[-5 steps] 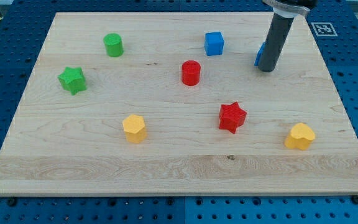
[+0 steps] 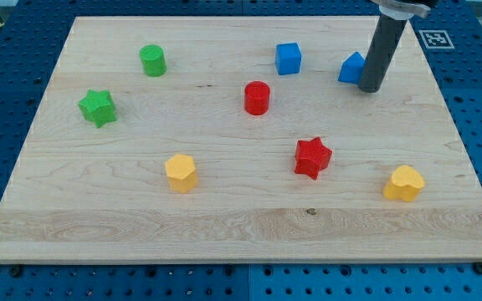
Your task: Place the triangle right to the cube
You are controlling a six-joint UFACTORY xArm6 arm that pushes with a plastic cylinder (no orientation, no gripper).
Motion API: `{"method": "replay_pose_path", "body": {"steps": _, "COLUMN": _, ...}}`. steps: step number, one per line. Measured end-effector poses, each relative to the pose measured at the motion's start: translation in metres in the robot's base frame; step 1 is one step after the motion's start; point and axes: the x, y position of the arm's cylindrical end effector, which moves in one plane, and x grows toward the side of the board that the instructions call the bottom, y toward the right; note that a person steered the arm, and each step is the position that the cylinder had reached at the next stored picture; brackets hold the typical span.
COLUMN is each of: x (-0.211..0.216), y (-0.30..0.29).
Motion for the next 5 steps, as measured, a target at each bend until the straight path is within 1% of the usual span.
{"method": "replay_pose_path", "body": {"steps": 1, "x": -0.023, "y": -0.032}}
{"method": "replay_pose_path", "body": {"steps": 2, "x": -0.036, "y": -0.069}}
{"method": "replay_pose_path", "body": {"steps": 4, "x": -0.024, "y": 0.006}}
{"method": "replay_pose_path", "body": {"steps": 5, "x": -0.012, "y": 0.022}}
